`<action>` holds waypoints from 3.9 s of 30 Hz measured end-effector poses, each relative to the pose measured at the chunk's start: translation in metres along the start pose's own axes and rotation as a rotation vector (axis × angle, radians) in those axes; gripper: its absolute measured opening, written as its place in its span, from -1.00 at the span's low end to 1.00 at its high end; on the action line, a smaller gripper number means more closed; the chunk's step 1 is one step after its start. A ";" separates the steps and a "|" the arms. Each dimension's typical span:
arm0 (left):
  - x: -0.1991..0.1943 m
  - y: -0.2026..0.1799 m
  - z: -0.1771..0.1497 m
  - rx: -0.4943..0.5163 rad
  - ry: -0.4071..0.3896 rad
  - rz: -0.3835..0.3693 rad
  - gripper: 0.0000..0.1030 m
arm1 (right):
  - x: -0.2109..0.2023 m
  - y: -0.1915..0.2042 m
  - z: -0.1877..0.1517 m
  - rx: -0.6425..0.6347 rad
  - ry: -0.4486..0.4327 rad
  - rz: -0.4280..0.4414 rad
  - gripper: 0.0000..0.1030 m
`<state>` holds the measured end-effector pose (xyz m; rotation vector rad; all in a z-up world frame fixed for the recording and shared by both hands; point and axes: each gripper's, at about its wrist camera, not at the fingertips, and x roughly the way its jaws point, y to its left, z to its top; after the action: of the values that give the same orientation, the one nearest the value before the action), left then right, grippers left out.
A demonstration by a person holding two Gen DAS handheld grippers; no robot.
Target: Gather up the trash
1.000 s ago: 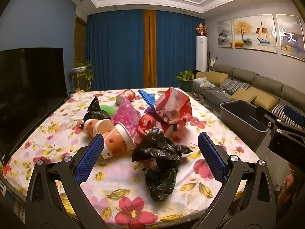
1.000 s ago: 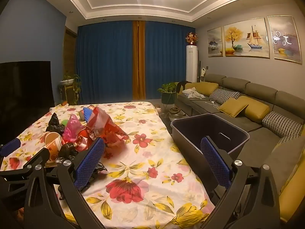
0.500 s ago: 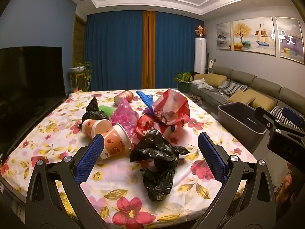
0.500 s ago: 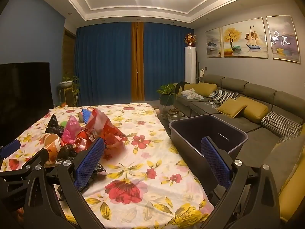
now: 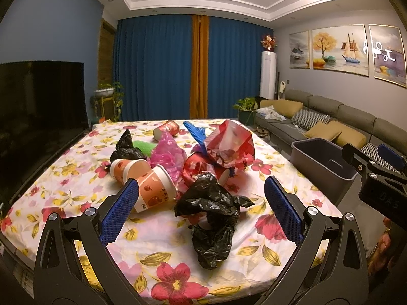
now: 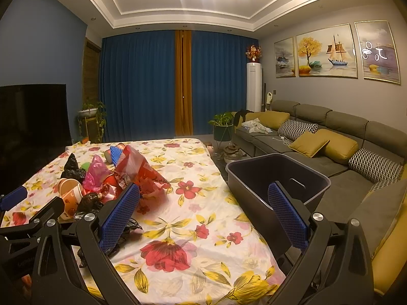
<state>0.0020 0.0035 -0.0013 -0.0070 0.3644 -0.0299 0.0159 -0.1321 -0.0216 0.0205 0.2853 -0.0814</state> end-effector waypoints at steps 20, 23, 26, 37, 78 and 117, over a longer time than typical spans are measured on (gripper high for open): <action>-0.001 -0.001 0.001 -0.004 -0.001 -0.003 0.89 | -0.001 -0.001 0.002 0.007 -0.005 0.002 0.90; -0.001 -0.002 0.002 -0.006 -0.003 -0.005 0.89 | -0.002 -0.002 0.003 0.009 -0.008 0.001 0.90; -0.001 -0.004 0.003 -0.008 -0.006 -0.009 0.89 | -0.002 -0.002 0.004 0.009 -0.009 0.000 0.90; -0.001 -0.004 0.004 -0.011 -0.008 -0.012 0.89 | -0.003 -0.006 0.003 0.016 -0.011 -0.003 0.90; 0.007 -0.009 0.004 -0.020 -0.002 -0.038 0.89 | -0.001 -0.014 0.006 0.037 -0.017 -0.021 0.90; 0.074 0.014 -0.032 -0.021 0.116 -0.114 0.29 | 0.054 0.015 -0.019 -0.004 0.020 0.059 0.90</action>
<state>0.0601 0.0150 -0.0580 -0.0466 0.4799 -0.1393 0.0634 -0.1206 -0.0547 0.0259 0.3044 -0.0217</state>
